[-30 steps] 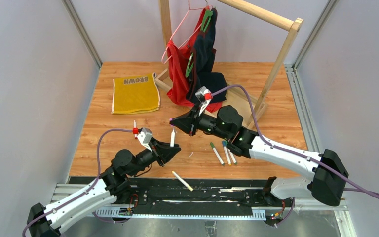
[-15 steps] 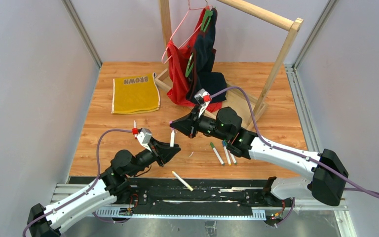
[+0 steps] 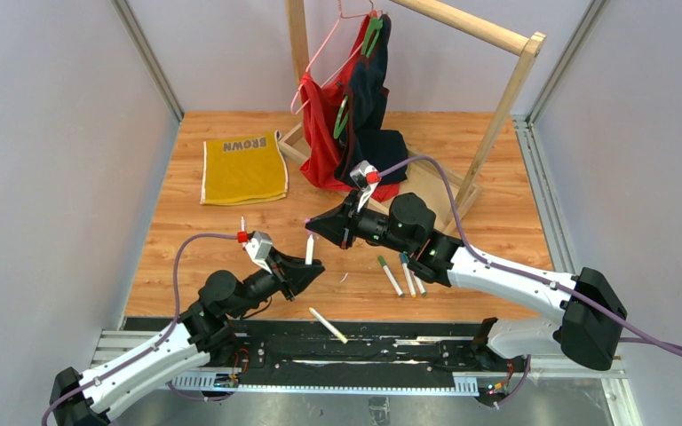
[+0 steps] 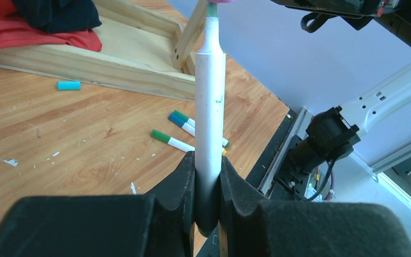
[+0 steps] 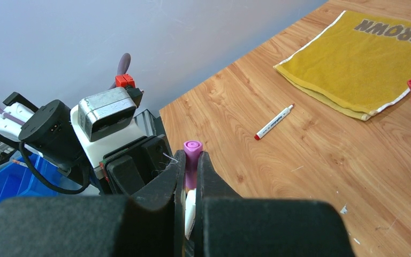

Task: Insert the pens into the pen caps
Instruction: Insert the pen cap onto the pen.

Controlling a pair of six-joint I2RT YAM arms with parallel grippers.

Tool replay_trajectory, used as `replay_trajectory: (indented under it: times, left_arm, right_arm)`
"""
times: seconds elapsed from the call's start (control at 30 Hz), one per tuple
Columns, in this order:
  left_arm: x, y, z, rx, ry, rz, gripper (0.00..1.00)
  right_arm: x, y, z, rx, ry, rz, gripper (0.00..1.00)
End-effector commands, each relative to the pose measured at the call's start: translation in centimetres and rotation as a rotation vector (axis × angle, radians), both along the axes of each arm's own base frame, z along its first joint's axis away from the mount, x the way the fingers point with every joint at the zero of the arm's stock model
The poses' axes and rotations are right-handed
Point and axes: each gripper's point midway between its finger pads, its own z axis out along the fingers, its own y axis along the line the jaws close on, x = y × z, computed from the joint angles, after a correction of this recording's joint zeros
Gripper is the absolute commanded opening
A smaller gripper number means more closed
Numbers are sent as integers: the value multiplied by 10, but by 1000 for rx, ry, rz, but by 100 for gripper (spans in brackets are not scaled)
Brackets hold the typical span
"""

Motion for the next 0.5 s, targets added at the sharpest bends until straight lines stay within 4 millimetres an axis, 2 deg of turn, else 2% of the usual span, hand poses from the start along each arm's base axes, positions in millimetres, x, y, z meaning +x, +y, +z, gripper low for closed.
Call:
replay_trajectory:
  times: [0.0,0.47]
  left_arm:
    - [-1,2,13,-42,-38,2,0]
    - [-3,2,15,-52,-46,-6,0]
  right_arm:
    - [-2,-1,-1,4,-20,-13,1]
    - [2,-2,-9,-15,-20,-34,0]
